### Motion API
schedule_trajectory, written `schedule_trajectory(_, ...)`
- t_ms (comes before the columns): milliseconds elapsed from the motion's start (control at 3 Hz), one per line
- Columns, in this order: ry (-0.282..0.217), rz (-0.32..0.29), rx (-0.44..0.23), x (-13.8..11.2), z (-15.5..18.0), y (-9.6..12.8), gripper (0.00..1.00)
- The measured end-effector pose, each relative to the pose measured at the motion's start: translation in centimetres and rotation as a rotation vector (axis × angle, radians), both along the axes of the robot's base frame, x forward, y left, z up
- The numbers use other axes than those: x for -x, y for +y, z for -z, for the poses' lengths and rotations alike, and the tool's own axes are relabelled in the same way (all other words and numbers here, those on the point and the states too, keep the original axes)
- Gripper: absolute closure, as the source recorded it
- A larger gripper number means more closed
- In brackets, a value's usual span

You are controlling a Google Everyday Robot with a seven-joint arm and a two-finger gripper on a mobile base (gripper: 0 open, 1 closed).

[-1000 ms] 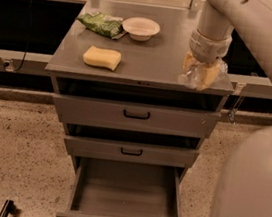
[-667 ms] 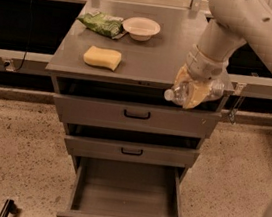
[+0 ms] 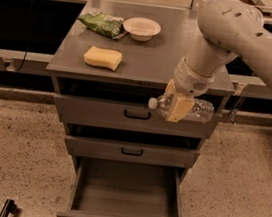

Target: Place water bottle into bottom drawer

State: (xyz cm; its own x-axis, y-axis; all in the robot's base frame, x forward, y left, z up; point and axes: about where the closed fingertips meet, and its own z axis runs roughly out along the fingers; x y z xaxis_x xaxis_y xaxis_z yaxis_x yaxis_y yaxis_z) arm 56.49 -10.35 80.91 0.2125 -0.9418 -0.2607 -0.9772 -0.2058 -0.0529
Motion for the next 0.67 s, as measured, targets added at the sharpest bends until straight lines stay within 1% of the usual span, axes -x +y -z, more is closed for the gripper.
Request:
schedule_trajectory(333, 0.011, -0.032, -0.002, -0.5, -0.1, -0.1, 1.00)
schedule_trajectory(667, 0.092, -0.008, -0.163, -0.8, 5.5, -0.3, 1.00)
